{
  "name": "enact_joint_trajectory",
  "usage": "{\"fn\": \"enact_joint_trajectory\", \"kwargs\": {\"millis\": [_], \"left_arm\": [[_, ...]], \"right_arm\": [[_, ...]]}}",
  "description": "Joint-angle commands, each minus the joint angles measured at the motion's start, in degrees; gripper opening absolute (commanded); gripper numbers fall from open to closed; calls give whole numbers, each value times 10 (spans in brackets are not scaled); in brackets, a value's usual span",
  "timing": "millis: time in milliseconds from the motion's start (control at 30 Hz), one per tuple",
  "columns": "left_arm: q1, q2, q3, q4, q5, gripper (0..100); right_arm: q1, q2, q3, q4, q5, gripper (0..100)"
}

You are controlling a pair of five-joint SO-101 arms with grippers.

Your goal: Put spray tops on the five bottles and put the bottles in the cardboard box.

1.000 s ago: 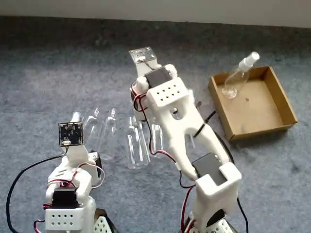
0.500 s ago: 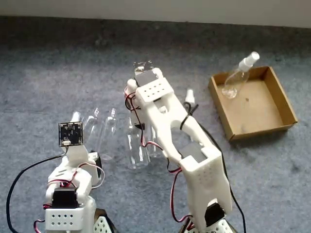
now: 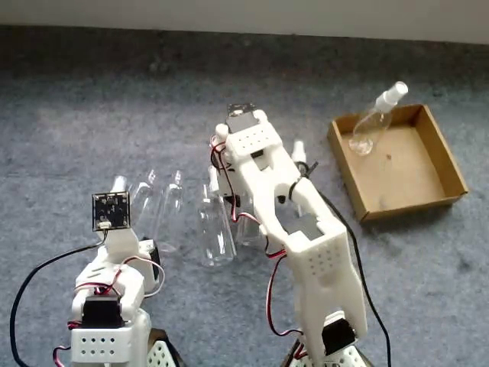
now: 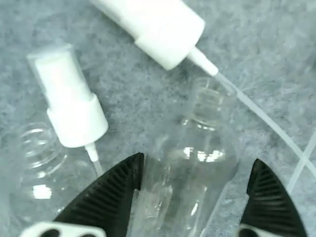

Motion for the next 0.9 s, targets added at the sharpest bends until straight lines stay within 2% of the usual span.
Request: {"fn": "enact_joint_trajectory", "kwargs": {"millis": [0, 300, 367, 533, 700, 800, 867], "left_arm": [[-7, -3, 12, -8, -5, 11], [-7, -3, 12, -8, -5, 11], [-7, -3, 12, -8, -5, 11], [-7, -3, 12, -8, -5, 11], [-7, -3, 12, -8, -5, 11], [-7, -3, 12, -8, -5, 11], [-7, -3, 12, -8, -5, 11]], "right_arm": [[10, -5, -33, -8, -3, 293], [9, 5, -33, -24, -3, 286], [9, 1, -33, -24, 1, 242], [10, 0, -34, -24, 70, 120], [22, -1, -36, -19, 82, 110], [30, -1, -76, 18, 88, 110], [33, 0, -134, 65, 120, 110]]}}
